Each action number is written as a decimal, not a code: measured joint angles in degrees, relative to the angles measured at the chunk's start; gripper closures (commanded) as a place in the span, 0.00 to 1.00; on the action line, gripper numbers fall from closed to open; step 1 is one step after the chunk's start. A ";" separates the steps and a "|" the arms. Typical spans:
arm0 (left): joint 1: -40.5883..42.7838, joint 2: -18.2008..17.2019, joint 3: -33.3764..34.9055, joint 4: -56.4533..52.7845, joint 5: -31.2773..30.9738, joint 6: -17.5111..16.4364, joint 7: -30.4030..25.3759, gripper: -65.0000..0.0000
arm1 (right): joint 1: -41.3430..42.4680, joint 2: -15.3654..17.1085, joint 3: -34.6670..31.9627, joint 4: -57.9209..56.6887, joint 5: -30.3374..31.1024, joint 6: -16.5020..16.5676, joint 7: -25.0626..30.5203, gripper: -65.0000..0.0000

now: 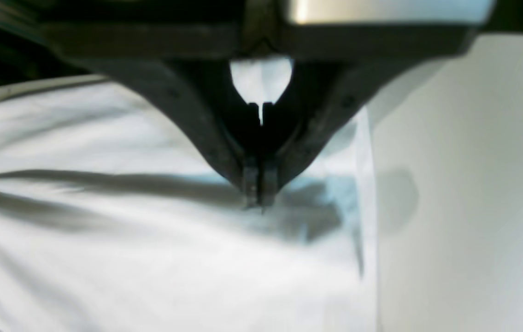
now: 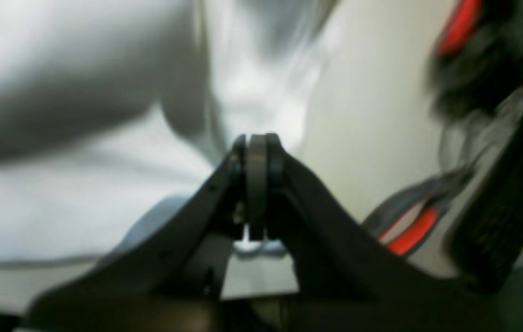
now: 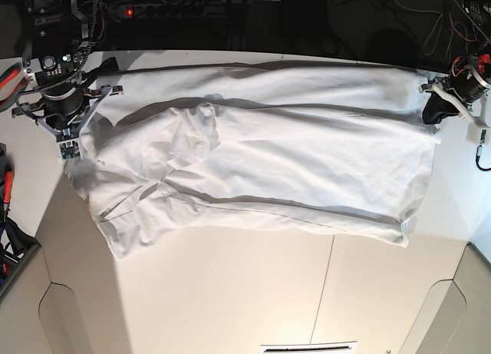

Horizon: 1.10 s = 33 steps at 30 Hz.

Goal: Layout the t-shirt on the table in an organized manner, then fold the t-shirt properly
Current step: 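Hold the shirt edge with both grippers and smooth it flat, then release the edge and lower both grippers onto the shirt's opposite side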

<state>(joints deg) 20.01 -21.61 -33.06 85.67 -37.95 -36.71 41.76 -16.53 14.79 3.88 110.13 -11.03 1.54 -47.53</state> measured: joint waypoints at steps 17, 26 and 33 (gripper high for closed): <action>-13.16 0.02 0.00 3.78 4.11 2.08 -0.61 0.59 | 20.94 0.11 0.02 -6.34 6.21 -0.37 6.43 0.57; -18.82 -0.17 18.73 3.67 5.03 1.20 -0.68 0.59 | 24.61 -0.17 0.00 -26.29 12.76 3.39 5.01 0.59; -26.97 0.04 45.31 3.67 18.01 4.13 -4.37 0.59 | 20.37 -0.17 0.02 -26.36 12.72 5.22 4.81 0.59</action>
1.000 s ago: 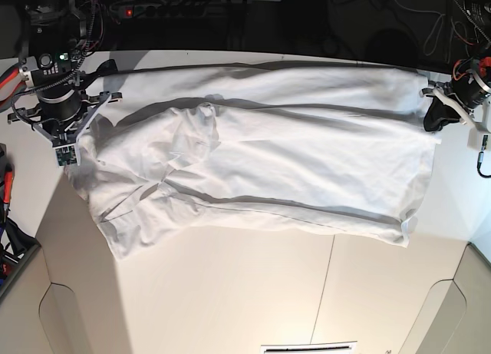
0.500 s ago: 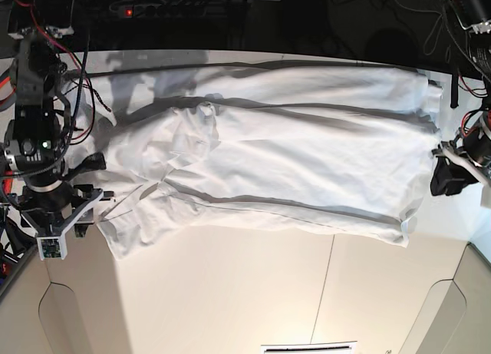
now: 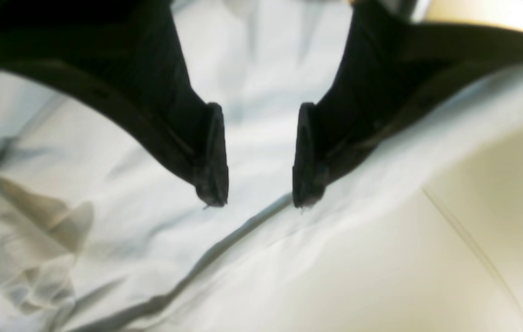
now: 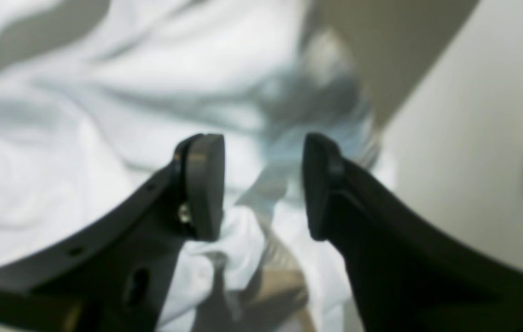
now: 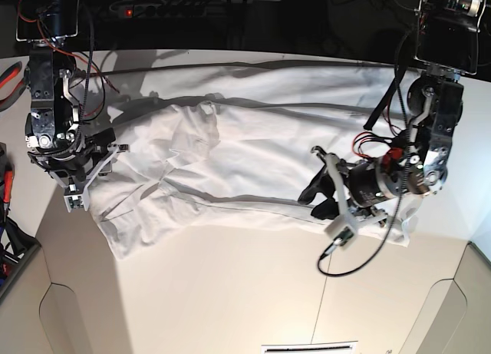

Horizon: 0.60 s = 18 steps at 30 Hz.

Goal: Layout the t-shirt on the table in an organized manner, then fold the t-shirt properly
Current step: 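Release the edge and lower both grippers onto the shirt's opposite side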

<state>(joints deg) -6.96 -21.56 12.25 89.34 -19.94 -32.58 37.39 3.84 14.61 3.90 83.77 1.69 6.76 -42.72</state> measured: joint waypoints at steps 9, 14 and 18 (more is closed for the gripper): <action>-8.55 7.02 11.06 -8.11 10.12 8.39 -0.85 0.59 | -1.31 0.00 -0.02 0.59 -0.02 1.03 0.57 0.60; -8.61 5.31 9.20 -9.64 11.74 11.96 -1.44 0.59 | -0.31 -0.04 -0.02 4.11 1.77 1.20 2.58 0.60; -8.63 4.22 5.38 -9.64 12.00 12.41 -1.60 0.59 | 3.28 -1.05 0.00 4.37 7.13 2.67 2.64 0.60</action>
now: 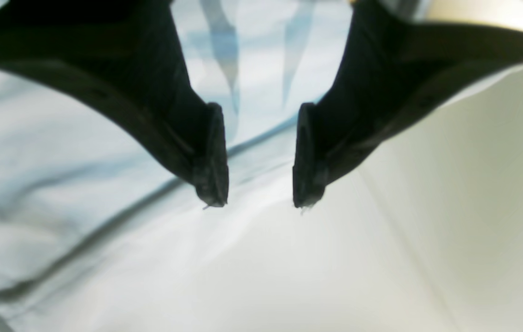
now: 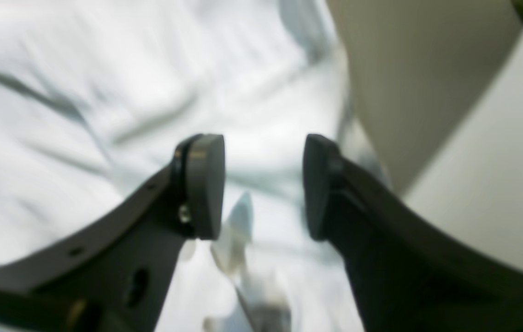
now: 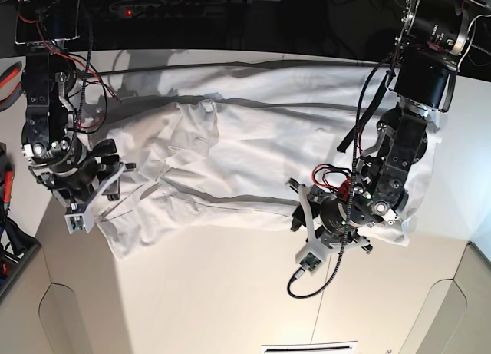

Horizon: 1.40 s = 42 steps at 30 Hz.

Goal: Layout the t-shirt on the table in an organized manner, then fold the t-shirt properly
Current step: 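Release the edge and lower both grippers onto the shirt's opposite side, then grasp the shirt's hem side with both grippers and pinch fabric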

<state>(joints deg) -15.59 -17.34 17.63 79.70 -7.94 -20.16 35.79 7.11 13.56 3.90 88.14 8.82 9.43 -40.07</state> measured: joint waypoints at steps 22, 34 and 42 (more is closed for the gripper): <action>0.94 -1.40 -5.60 0.00 -1.40 -0.17 0.17 0.59 | 10.49 -13.09 0.22 -24.30 5.16 -0.63 4.26 1.00; 1.14 -1.40 -5.60 0.00 -1.38 -0.17 0.15 0.59 | 19.12 -13.60 0.22 -24.50 5.14 -0.50 9.07 1.00; 1.44 -1.40 -5.60 0.00 -1.46 -0.17 0.17 0.59 | 25.62 -13.73 0.20 -24.83 1.99 -0.22 11.96 0.71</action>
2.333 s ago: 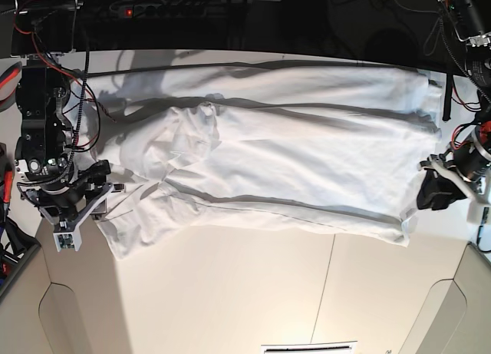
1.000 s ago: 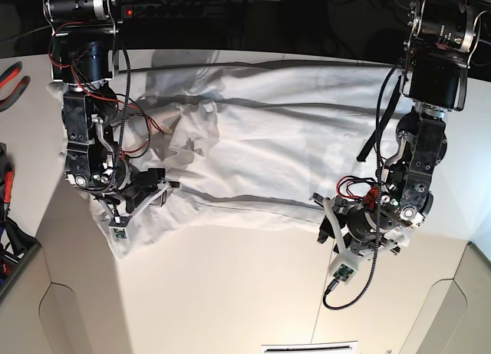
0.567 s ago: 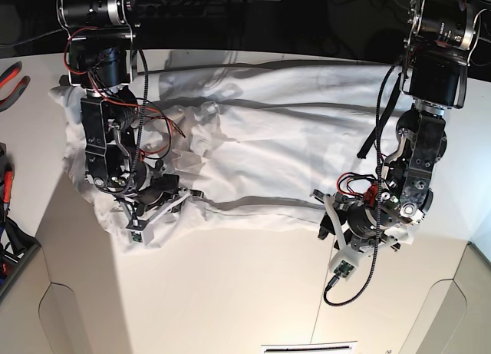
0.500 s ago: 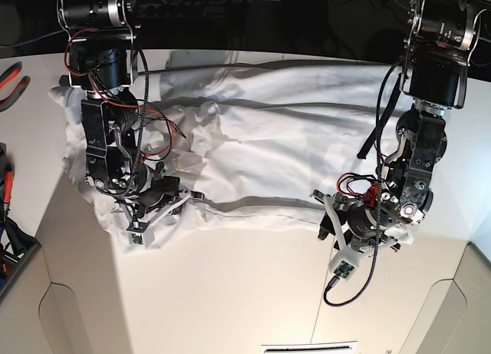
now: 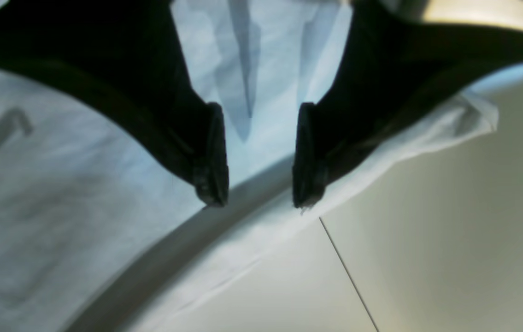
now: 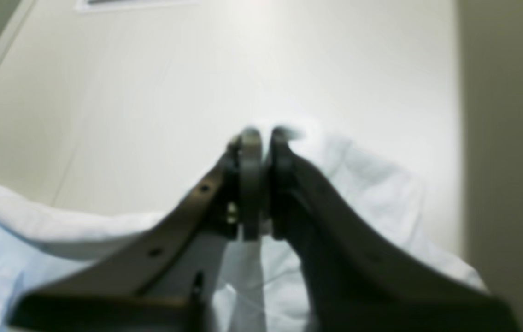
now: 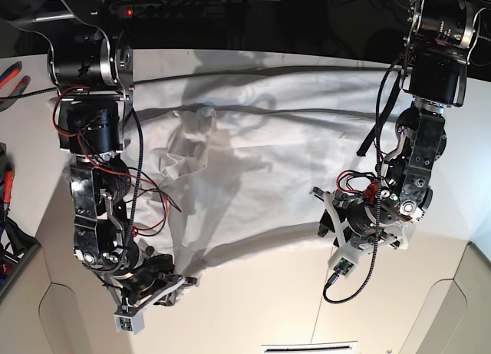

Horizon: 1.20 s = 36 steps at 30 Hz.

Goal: Layout the t-shirt on the table in an organized manner, then fold the t-shirt properly
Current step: 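Grasp the shirt's hem side with both grippers and pinch fabric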

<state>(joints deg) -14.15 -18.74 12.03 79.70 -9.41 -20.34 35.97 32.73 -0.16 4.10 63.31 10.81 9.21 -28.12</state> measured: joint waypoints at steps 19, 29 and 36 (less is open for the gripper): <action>1.49 -2.40 0.00 0.00 0.00 0.00 1.62 0.59 | 1.01 2.99 -0.04 0.00 -12.04 1.29 -9.07 1.00; 3.19 -5.38 -0.09 0.00 -0.07 1.68 1.49 0.59 | 1.95 9.53 -1.09 -5.97 -12.76 6.05 -19.65 1.00; 3.17 -5.22 -0.09 0.00 -0.28 1.66 0.90 0.59 | 6.78 9.07 -9.92 -23.15 -11.47 8.37 -12.63 1.00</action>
<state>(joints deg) -10.98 -23.97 11.94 79.70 -9.69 -18.68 36.86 39.51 8.91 -5.82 40.16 -0.67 17.58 -40.75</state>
